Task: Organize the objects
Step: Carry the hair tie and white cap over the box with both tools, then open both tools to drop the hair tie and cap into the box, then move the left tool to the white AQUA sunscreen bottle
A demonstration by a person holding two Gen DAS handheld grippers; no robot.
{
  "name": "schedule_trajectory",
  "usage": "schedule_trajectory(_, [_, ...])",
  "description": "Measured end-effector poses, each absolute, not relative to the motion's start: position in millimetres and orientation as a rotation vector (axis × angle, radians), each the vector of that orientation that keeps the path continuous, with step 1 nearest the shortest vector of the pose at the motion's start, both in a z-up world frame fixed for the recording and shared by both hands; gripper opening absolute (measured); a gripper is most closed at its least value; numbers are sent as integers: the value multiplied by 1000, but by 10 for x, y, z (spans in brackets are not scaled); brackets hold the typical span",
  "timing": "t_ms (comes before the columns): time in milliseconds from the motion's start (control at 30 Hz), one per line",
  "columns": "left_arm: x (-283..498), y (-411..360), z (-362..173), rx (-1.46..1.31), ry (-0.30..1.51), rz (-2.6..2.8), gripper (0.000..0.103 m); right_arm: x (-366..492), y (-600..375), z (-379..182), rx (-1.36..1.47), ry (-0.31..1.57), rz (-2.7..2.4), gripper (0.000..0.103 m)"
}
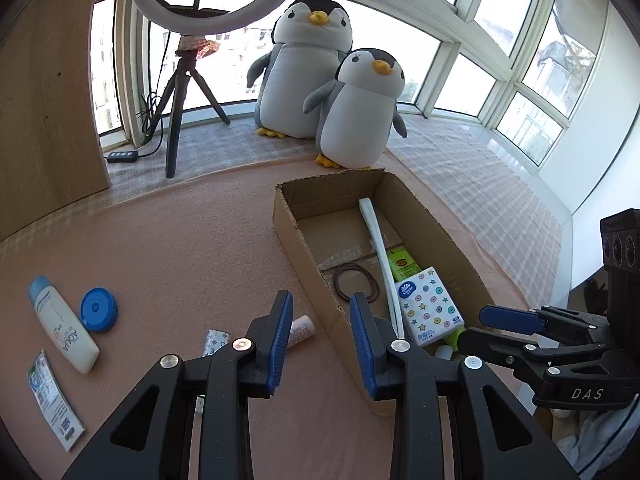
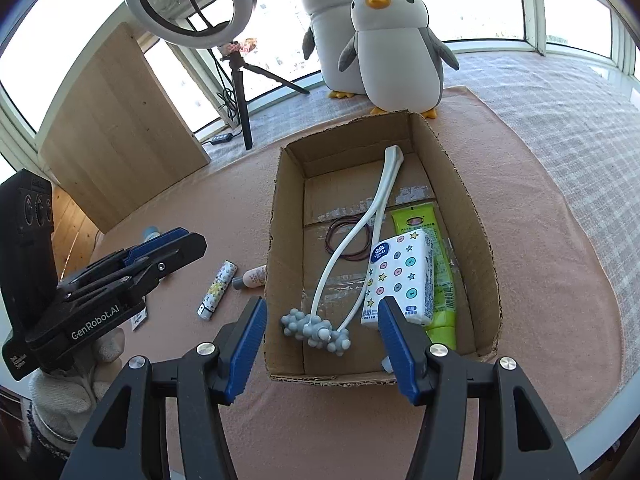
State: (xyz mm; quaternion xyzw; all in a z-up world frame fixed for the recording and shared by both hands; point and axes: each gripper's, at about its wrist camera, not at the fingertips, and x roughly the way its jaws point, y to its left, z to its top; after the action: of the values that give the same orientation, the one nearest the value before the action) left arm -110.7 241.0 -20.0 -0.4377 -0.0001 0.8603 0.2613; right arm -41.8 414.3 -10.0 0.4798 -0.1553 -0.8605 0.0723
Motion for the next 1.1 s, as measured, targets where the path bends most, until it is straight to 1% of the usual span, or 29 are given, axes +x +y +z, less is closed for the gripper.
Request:
schedule_trajectory(167, [-986, 2102, -257, -1221, -44, 2344, 32, -410, 3925, -56, 1393, -396, -2587, 54])
schedule_trajectory(433, [-790, 1421, -405, -1307, -67, 2408, 32, -409, 3637, -105, 1388, -392, -2524, 54])
schedule_trajectory(667, [-626, 744, -485, -1370, -164, 2474, 32, -423, 3369, -98, 1346, -396, -2506, 54])
schedule_trajectory(933, [-496, 236, -605, -1422, -246, 2511, 32, -540, 2982, -169, 1380, -373, -2430, 54])
schedule_trajectory(1100, [-506, -24, -677, -1452, -286, 2531, 33, -672, 2719, -257, 1429, -406, -2334, 54])
